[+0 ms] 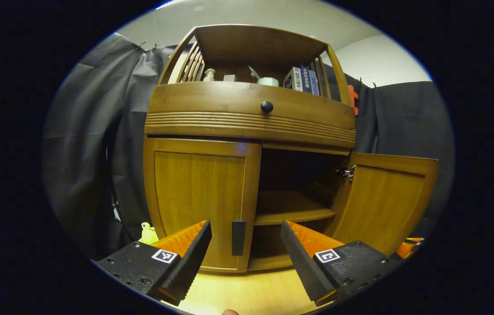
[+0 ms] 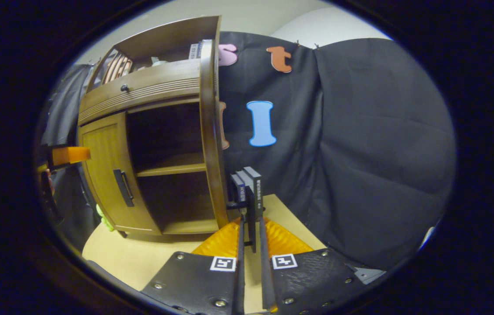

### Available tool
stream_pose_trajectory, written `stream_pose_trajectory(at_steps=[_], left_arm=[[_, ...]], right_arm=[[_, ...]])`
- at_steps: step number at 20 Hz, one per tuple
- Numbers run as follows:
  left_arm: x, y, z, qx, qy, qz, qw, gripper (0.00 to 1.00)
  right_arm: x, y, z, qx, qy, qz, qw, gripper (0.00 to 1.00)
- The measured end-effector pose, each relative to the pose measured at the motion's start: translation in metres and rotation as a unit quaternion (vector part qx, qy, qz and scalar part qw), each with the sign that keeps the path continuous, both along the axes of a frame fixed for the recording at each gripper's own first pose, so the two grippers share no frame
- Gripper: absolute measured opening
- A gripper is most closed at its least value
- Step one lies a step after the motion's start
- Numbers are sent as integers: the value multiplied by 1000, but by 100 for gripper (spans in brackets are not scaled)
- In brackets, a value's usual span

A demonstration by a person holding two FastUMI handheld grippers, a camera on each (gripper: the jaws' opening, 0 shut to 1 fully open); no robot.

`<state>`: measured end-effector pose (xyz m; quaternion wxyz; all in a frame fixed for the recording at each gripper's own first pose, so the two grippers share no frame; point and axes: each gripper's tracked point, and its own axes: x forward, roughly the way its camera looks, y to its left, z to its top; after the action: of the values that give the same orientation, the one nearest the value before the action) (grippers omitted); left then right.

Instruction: Open the right door of the double-door shoe cabinet with the right hand, and open the left door with the left hand.

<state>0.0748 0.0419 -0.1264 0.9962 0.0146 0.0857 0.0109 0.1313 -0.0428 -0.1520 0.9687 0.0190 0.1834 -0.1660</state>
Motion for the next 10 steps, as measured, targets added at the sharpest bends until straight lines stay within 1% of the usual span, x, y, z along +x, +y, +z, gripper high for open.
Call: stream_pose_trajectory(at_steps=[2, 5, 8, 10], left_arm=[[16, 5, -16, 4, 10, 3, 1000, 96], [37, 12, -41, 9, 28, 10, 1000, 98], [56, 17, -69, 17, 48, 12, 999, 97], [68, 20, -88, 22, 59, 16, 998, 94]], right_arm=[[-8, -11, 7, 3, -8, -10, 1000, 16], [-14, -25, 18, -3, -18, -32, 999, 16], [-22, -34, 39, -11, -33, -49, 998, 16], [-28, -39, 58, -20, -45, -58, 997, 16]])
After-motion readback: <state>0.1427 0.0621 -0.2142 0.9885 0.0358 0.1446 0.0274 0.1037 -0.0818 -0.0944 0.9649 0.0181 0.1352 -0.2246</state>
